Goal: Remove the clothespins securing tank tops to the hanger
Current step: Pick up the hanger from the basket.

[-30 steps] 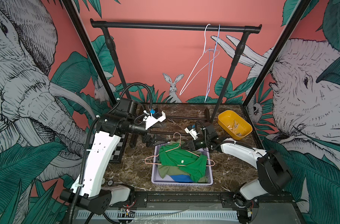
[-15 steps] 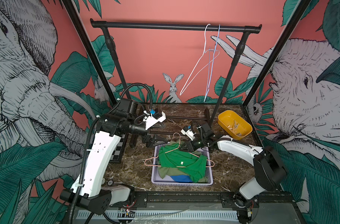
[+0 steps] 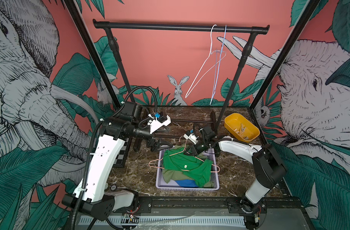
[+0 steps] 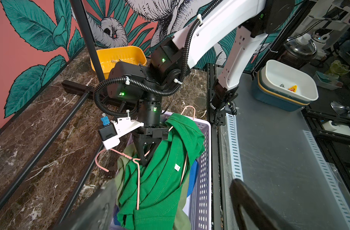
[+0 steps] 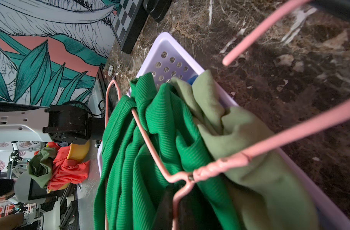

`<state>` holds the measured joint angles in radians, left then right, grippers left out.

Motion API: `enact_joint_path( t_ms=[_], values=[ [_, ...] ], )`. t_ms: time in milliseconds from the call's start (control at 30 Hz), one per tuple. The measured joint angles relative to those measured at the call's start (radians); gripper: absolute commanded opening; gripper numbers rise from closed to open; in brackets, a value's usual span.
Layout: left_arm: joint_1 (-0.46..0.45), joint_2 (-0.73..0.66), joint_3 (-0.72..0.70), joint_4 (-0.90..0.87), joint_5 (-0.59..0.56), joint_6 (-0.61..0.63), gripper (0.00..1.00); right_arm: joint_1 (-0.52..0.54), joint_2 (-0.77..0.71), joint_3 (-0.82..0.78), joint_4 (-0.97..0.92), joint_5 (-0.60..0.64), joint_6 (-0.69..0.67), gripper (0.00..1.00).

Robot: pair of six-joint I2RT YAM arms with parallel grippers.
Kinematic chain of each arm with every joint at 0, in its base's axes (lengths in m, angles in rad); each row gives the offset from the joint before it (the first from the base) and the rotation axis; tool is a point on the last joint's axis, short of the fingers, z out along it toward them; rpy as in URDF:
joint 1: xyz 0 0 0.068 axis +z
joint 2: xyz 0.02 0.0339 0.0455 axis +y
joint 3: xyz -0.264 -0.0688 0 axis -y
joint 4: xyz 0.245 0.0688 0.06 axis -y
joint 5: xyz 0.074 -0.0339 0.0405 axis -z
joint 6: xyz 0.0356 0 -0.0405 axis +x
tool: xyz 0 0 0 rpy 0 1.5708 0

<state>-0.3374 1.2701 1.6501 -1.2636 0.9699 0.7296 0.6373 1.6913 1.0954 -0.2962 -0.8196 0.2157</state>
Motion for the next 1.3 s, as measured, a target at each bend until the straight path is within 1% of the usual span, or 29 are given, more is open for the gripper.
enact_joint_path(
  t_ms=[133, 300, 400, 533, 700, 800, 900, 1000, 1067, 1300],
  values=[
    [0.000, -0.005, 0.000, 0.002, 0.001, 0.000, 0.91, 0.000, -0.032, 0.000, -0.035, 0.024, -0.011, 0.01],
    [0.000, -0.010, -0.003, 0.019, -0.001, -0.014, 0.91, 0.001, -0.166, 0.000, -0.084, 0.069, -0.027, 0.00],
    [0.000, -0.016, -0.021, 0.061, -0.028, -0.061, 0.91, 0.002, -0.235, 0.002, -0.094, 0.087, -0.033, 0.00],
    [0.000, -0.030, -0.051, 0.145, -0.145, -0.159, 0.90, 0.004, -0.295, 0.004, -0.113, 0.112, -0.037, 0.00],
    [0.000, -0.031, -0.062, 0.204, -0.380, -0.282, 0.84, 0.008, -0.373, 0.005, -0.142, 0.159, -0.037, 0.00],
    [0.000, -0.031, -0.062, 0.202, -0.469, -0.327, 0.83, 0.017, -0.424, 0.008, -0.151, 0.194, -0.035, 0.00],
    [-0.007, -0.031, -0.062, 0.197, -0.539, -0.346, 0.83, 0.029, -0.472, 0.032, -0.161, 0.239, -0.021, 0.00],
    [-0.022, -0.031, -0.062, 0.187, -0.595, -0.349, 0.82, 0.056, -0.511, 0.062, -0.160, 0.294, -0.005, 0.00],
    [-0.033, -0.030, -0.062, 0.175, -0.612, -0.349, 0.81, 0.085, -0.528, 0.080, -0.158, 0.335, 0.003, 0.00],
    [-0.065, -0.027, -0.086, 0.163, -0.621, -0.357, 0.81, 0.195, -0.535, 0.103, -0.129, 0.501, 0.036, 0.00]
  ],
)
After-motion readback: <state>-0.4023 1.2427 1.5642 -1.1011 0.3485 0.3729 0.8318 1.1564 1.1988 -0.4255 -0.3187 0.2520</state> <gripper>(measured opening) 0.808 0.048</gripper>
